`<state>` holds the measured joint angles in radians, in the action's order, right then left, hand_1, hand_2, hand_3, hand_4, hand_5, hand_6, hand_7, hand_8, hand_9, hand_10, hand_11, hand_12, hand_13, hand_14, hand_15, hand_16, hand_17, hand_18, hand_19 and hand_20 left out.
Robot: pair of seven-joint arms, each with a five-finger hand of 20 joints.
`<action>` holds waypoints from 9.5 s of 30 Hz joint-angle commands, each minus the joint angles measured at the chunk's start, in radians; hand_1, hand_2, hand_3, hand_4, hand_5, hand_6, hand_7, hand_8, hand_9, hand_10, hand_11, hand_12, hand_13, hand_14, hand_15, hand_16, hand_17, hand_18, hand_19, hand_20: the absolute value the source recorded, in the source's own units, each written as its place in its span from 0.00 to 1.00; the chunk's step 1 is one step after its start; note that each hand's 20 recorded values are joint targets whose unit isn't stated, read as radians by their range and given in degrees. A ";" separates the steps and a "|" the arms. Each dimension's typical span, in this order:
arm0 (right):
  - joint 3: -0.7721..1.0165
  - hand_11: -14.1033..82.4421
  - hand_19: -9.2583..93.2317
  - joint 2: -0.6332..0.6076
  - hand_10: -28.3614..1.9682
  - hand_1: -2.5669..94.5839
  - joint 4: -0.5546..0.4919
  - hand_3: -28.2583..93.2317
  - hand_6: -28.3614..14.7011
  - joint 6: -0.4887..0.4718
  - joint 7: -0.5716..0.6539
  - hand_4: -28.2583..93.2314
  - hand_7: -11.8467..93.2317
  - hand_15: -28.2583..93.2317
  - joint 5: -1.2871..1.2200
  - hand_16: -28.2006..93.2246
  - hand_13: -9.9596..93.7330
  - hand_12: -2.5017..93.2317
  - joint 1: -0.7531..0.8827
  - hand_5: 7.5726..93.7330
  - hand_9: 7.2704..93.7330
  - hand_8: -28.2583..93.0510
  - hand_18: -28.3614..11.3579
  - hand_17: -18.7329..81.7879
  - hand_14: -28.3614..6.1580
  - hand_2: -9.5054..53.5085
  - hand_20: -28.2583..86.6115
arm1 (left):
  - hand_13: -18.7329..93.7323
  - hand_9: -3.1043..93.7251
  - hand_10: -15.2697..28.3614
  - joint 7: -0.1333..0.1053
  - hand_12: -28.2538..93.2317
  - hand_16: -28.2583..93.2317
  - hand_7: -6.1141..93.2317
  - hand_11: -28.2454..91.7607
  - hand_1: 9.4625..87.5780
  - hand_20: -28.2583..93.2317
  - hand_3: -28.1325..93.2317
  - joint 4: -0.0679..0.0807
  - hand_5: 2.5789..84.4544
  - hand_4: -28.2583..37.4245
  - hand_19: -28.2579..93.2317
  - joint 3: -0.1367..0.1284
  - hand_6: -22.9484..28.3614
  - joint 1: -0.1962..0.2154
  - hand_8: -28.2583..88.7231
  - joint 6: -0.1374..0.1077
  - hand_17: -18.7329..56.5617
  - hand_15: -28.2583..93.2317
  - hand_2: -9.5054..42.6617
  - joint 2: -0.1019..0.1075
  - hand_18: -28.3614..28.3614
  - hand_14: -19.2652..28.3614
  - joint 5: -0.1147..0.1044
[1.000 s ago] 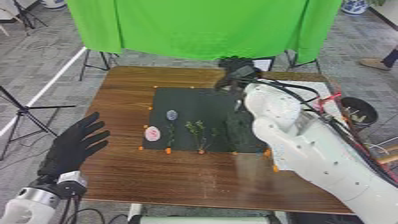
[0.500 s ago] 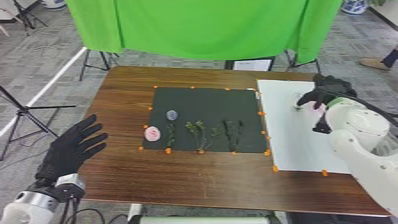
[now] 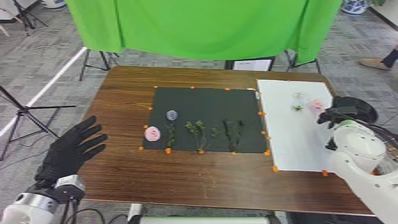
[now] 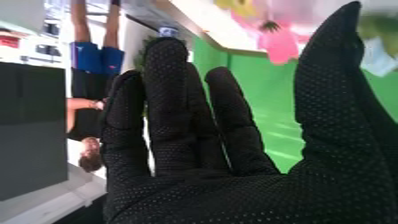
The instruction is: Arrange flowers
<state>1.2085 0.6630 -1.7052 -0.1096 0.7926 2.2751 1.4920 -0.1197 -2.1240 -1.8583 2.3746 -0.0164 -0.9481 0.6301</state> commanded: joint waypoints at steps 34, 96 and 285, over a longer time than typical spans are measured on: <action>-0.103 0.32 0.85 0.012 0.72 0.45 0.156 0.89 0.71 0.112 -0.058 0.00 0.49 0.74 0.041 0.48 0.81 0.27 -0.069 0.63 0.83 0.20 0.23 0.48 0.74 0.00 0.65 | 0.33 0.28 0.62 -0.019 0.38 0.23 0.26 0.40 0.20 0.32 0.81 -0.013 0.31 0.00 0.56 0.004 0.54 0.019 0.15 -0.028 0.12 0.51 0.17 -0.019 0.86 0.75 -0.007; -0.716 0.31 0.87 0.397 0.76 0.48 0.068 0.94 0.75 0.132 -0.500 0.00 0.51 0.77 0.177 0.50 0.84 0.38 -0.524 0.77 0.96 0.23 0.24 0.49 0.72 0.00 0.66 | 0.33 0.28 0.62 0.014 0.37 0.23 0.26 0.40 0.20 0.32 0.82 0.010 0.31 0.00 0.56 0.038 0.53 -0.026 0.15 -0.008 0.12 0.51 0.17 0.005 0.86 0.75 -0.005; -0.441 0.41 0.83 0.273 0.47 0.30 0.208 0.99 0.55 0.059 -0.266 0.00 0.45 0.87 0.066 0.42 0.47 0.28 -0.491 0.20 0.24 0.10 0.21 0.37 0.51 0.00 0.68 | 0.32 0.28 0.62 0.011 0.37 0.23 0.26 0.40 0.21 0.32 0.82 0.013 0.31 0.00 0.56 0.036 0.53 -0.020 0.15 -0.012 0.12 0.51 0.19 -0.011 0.86 0.75 -0.006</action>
<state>0.6937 1.0579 -1.5509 -0.0456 0.4520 2.3821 1.0142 -0.1046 -2.0988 -1.8131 2.3306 -0.0231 -0.9418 0.6262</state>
